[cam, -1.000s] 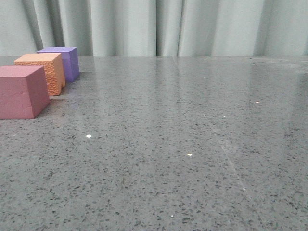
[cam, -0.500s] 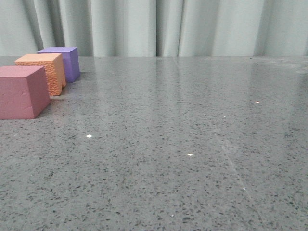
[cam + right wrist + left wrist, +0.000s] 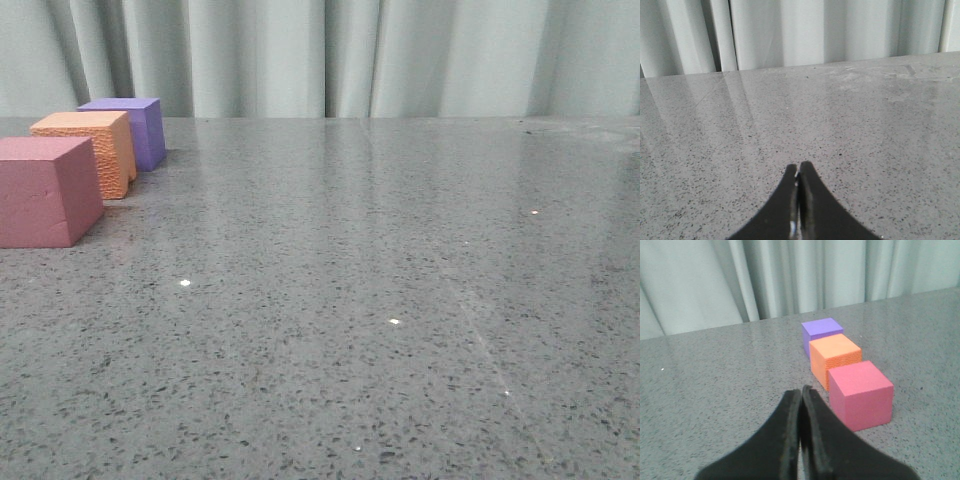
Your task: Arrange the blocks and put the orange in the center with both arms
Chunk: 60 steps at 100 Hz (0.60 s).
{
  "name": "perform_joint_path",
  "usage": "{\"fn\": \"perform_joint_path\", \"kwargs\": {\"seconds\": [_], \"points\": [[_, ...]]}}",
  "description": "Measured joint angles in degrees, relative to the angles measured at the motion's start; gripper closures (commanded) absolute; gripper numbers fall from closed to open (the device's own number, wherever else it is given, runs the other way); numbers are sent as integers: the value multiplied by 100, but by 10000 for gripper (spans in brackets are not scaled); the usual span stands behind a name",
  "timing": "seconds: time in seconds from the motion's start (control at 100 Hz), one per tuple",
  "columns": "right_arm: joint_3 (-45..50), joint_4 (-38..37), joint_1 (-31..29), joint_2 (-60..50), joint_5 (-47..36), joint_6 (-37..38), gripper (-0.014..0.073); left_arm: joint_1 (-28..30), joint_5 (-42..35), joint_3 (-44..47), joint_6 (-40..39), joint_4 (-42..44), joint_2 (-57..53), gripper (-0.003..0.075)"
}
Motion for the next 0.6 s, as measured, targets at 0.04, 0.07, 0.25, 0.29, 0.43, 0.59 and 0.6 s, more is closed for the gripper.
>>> {"fn": "perform_joint_path", "kwargs": {"seconds": [0.04,0.07,0.25,0.29,0.43,0.59,0.6], "points": [[0,0,0,0,0,0,661,150,-249,193,346,-370,-42,739],[0,0,0,0,0,0,661,306,-436,321,653,-609,-79,739],[0,0,0,0,0,0,661,1079,-1490,1151,1231,-1599,-89,739],[0,0,0,0,0,0,661,1221,-1646,1326,1256,-1657,-97,739],[0,0,0,0,0,0,661,1424,-1845,1792,1286,-1727,-260,739],[0,0,0,0,0,0,661,1449,-1832,2053,1290,-1723,-609,739],[0,0,0,0,0,0,661,1449,-1833,2053,1290,-1723,-627,739]]}}
